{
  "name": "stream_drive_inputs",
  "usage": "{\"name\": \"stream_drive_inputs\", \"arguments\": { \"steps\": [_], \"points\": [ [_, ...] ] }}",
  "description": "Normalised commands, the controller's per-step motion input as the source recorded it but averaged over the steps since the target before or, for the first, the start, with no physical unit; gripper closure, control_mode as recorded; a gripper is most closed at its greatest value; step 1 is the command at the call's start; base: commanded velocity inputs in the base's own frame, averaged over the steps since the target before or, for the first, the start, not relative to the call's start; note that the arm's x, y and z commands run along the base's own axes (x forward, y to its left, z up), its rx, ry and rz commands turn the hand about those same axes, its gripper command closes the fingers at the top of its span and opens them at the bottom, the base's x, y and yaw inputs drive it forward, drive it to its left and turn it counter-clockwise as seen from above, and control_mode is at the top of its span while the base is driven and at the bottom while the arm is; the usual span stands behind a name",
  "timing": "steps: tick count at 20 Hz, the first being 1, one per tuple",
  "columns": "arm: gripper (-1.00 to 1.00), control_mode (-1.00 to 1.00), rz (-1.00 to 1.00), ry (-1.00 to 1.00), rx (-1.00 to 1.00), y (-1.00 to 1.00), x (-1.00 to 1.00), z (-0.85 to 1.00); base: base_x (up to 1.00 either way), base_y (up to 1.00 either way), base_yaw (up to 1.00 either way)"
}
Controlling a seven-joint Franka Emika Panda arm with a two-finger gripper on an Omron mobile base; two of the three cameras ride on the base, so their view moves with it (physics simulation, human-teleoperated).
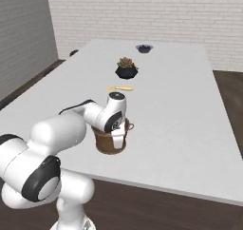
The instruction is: Open the cabinet, pick up the bread from the cabinet and place it in the basket. Then move the basket to the dining counter.
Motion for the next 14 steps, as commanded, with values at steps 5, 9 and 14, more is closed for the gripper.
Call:
{"name": "stream_drive_inputs", "arguments": {
  "steps": [5, 9, 14],
  "points": [
    [-1.00, -1.00, 0.01, 0.01, 0.00, 0.00, -0.07, 0.63, 0.00, 0.00, 0.00],
    [-1.00, -1.00, 0.06, -0.07, 0.00, 0.29, -0.40, 1.00, 0.00, 0.00, 0.00],
    [-1.00, -1.00, 0.20, -0.02, -0.17, 0.89, -0.49, 1.00, 0.00, 0.00, 0.00]
  ]
}}
